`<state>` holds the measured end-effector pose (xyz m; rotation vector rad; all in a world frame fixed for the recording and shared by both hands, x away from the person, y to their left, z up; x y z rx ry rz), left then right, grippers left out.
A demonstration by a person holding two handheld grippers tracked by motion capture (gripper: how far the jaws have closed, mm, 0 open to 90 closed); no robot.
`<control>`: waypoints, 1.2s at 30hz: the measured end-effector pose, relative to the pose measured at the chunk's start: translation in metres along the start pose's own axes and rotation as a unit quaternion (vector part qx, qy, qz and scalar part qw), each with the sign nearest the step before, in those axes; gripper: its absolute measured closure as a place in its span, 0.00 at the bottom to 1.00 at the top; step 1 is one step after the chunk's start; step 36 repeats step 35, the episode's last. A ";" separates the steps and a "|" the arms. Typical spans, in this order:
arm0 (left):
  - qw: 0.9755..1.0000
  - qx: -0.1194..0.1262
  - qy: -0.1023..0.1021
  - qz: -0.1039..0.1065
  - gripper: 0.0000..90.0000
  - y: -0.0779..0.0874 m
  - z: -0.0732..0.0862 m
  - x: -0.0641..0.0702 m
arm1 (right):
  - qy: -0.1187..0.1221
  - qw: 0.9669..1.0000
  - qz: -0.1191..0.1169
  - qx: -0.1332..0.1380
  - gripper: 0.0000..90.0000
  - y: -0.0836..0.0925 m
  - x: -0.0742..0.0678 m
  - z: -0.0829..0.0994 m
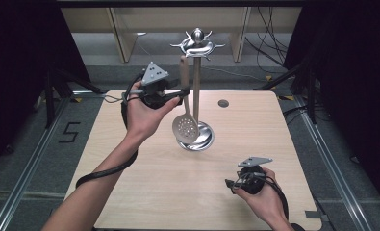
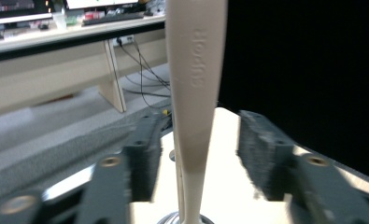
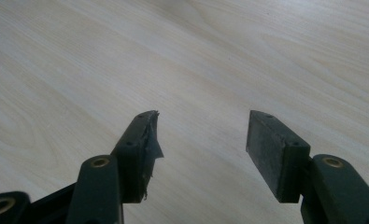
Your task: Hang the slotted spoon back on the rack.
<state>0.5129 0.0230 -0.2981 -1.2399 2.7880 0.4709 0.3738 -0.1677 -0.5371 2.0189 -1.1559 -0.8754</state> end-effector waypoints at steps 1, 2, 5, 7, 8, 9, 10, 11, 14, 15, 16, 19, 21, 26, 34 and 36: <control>1.000 0.002 -0.018 0.000 0.47 0.009 0.005 0.001 | -0.002 1.000 0.000 0.000 0.48 0.000 0.000 0.000; 1.000 0.002 -0.018 0.000 0.45 0.009 0.005 0.001 | 0.003 1.000 0.001 -0.005 0.48 0.001 0.001 0.001; 1.000 -0.002 -0.023 0.004 0.40 0.034 0.033 0.003 | -0.002 1.000 0.002 0.006 0.47 0.001 0.001 -0.001; 1.000 -0.001 -0.025 0.005 0.39 0.040 0.042 0.002 | 0.011 1.000 0.004 0.016 0.47 0.000 0.003 -0.004; 1.000 -0.007 -0.025 0.004 0.36 0.047 0.055 0.002 | 0.015 1.000 0.003 0.015 0.47 0.000 0.004 -0.004; 1.000 -0.011 -0.025 0.003 0.36 0.051 0.064 0.002 | 0.015 1.000 0.003 0.015 0.47 0.000 0.004 -0.004; 1.000 -0.017 -0.023 0.007 0.36 0.058 0.079 0.003 | 0.016 1.000 0.002 0.015 0.47 0.000 0.004 -0.004; 1.000 -0.020 -0.022 0.009 0.36 0.063 0.091 0.005 | 0.021 1.000 0.002 0.015 0.46 -0.001 0.004 -0.004; 0.999 -0.040 -0.017 0.009 0.38 0.079 0.129 0.006 | 0.016 1.000 0.004 0.017 0.46 0.000 0.003 -0.003; 0.999 -0.046 -0.015 0.010 0.39 0.083 0.139 0.007 | 0.015 1.000 0.005 0.019 0.46 -0.002 0.003 -0.004; 0.998 -0.061 -0.002 0.014 0.39 0.091 0.166 0.010 | 0.014 1.000 0.005 0.021 0.46 -0.002 0.003 -0.004; 0.996 -0.085 0.017 0.017 0.40 0.098 0.194 0.014 | 0.014 1.000 0.004 0.014 0.46 -0.002 0.003 -0.003; 0.993 -0.111 0.027 0.026 0.40 0.102 0.223 0.018 | 0.018 1.000 0.005 0.010 0.44 -0.005 0.003 -0.001; 0.984 -0.172 0.030 0.046 0.42 0.107 0.262 0.025 | 0.016 1.000 0.001 0.006 0.44 -0.006 -0.001 0.001; 0.983 -0.176 0.048 0.026 0.42 0.106 0.268 0.009 | 0.035 0.999 -0.006 0.012 0.47 -0.008 -0.001 -0.001; 0.983 -0.172 0.055 0.025 0.42 0.105 0.268 0.008 | 0.041 0.999 -0.008 0.014 0.48 -0.007 -0.001 -0.002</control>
Point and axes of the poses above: each handheld gripper's, and its own axes: y roughly backward along the jaws, z roughly out of its underside, x roughly to its right, the point moved 10 cm from there along -y, roughly forward along the jaws, and after that the axes turned 10 degrees about -y, right-handed, at the moved point
